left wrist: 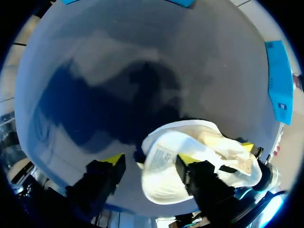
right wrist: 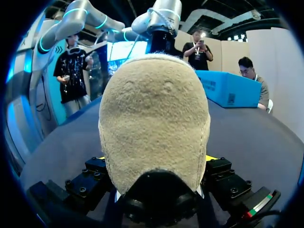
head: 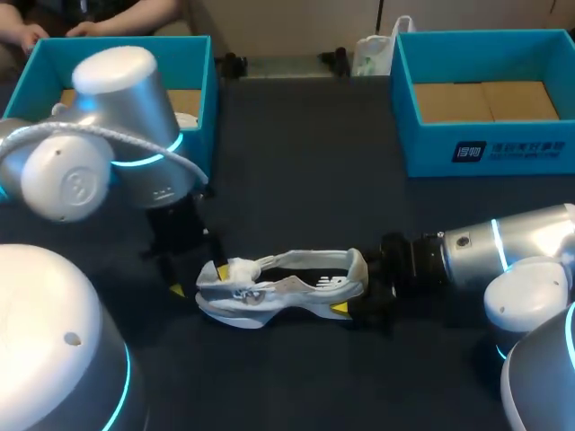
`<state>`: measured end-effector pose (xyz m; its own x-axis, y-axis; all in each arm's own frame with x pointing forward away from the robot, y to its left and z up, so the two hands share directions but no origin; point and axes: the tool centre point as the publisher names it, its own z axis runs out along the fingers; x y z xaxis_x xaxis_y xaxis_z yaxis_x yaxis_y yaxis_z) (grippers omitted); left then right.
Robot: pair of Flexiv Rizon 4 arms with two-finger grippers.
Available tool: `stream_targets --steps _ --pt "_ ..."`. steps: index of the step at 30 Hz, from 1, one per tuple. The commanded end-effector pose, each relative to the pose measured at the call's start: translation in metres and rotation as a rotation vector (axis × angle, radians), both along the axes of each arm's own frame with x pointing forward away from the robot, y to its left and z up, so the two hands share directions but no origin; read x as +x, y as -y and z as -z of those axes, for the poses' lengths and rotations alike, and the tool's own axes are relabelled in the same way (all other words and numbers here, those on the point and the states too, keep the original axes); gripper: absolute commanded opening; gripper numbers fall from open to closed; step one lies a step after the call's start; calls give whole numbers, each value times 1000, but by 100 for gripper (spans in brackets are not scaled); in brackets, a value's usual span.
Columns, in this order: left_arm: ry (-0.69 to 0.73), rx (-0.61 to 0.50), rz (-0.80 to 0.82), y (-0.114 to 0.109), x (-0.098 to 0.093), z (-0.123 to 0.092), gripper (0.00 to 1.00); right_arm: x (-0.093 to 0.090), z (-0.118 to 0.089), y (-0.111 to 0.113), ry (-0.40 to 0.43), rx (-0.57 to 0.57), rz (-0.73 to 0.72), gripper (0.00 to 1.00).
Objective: Take the shoe out of the shoebox, open the shoe tongue, remove and reinsert the insole, then place the shoe into the shoebox
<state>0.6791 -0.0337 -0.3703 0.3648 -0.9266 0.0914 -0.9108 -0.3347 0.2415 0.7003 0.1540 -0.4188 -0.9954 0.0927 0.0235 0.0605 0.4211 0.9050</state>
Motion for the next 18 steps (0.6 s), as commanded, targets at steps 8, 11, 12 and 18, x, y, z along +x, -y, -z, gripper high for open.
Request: stream_targets --steps 8,11,12,18 --pt "121 -174 48 6 -5 -54 62 0 -1 -1 -1 -5 0 0" --pt "119 -175 84 14 -2 -64 59 0 -1 -1 -1 -5 0 0" --pt "117 -172 97 16 0 -67 59 0 -1 -1 -1 -5 0 0" --pt "127 -152 220 27 7 -99 66 0 -1 -1 -1 -5 0 0"
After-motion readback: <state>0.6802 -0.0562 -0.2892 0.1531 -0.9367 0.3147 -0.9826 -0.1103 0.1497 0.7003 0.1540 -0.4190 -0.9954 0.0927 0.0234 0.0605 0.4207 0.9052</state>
